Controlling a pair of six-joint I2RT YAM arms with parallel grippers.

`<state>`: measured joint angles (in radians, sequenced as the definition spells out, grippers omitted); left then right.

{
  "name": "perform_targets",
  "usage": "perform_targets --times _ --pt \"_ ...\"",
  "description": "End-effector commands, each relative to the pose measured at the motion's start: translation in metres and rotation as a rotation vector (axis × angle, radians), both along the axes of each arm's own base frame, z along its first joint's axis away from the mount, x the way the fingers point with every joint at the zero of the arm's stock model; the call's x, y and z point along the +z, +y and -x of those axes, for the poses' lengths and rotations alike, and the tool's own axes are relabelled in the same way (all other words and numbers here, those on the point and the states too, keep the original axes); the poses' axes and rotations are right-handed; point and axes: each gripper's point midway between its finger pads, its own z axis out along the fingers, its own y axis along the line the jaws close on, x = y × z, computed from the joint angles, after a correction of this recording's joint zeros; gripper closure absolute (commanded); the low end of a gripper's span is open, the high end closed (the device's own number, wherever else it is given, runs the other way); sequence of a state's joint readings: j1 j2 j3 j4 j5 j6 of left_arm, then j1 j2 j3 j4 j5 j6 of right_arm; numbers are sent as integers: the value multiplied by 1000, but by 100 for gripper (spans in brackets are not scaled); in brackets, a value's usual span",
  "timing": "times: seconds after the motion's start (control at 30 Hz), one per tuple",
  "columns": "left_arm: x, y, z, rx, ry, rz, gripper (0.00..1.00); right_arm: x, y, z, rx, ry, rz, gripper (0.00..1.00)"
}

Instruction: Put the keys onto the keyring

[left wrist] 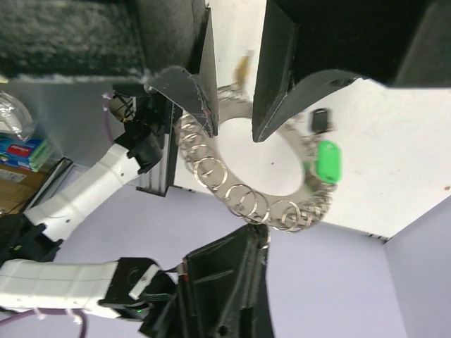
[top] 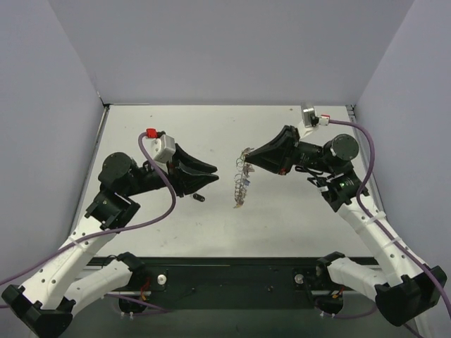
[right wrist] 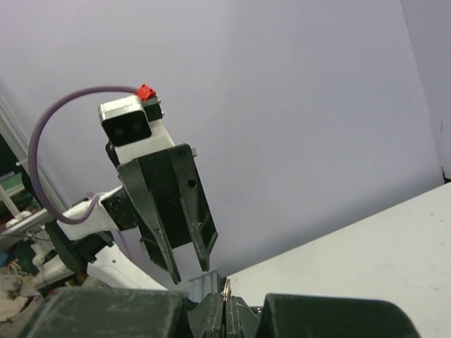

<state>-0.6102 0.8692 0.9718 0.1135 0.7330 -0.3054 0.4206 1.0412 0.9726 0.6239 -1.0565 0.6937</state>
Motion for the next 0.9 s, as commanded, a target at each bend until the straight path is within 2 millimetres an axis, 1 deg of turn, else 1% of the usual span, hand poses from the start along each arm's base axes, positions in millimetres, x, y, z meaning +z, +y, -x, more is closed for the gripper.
perform_targets --times 0.0,0.03,0.07,0.1,0.13,0.2,0.27,0.3,0.43,0.57,0.73,0.87 --pt "8 3 -10 61 -36 -39 64 -6 2 10 8 -162 39 100" --pt "7 1 -12 61 -41 -47 64 -10 3 14 27 -194 49 100" --pt "6 1 -12 56 -47 -66 64 -13 7 27 96 -221 61 100" --pt "2 1 -12 49 -38 -84 64 -17 9 32 125 -235 76 100" --pt "1 -1 -13 44 -42 -92 64 -17 10 38 153 -292 89 100" --pt "2 -2 -10 26 -59 -105 65 -29 15 52 227 -290 135 100" --pt "-1 -4 -9 9 -63 -125 65 -32 17 58 256 -317 167 100" --pt "1 -5 -8 3 -68 -127 66 -31 19 67 296 -325 167 100" --pt "-5 -11 -9 -16 -65 -151 69 -27 20 80 369 -343 162 100" --pt "-9 -18 3 -75 -75 -164 71 -23 19 83 371 -358 156 100" --pt "-14 -26 11 -110 -66 -185 73 -21 18 83 357 -365 154 100" --pt "-14 -33 21 -143 -66 -185 74 -22 19 78 328 -359 158 100"
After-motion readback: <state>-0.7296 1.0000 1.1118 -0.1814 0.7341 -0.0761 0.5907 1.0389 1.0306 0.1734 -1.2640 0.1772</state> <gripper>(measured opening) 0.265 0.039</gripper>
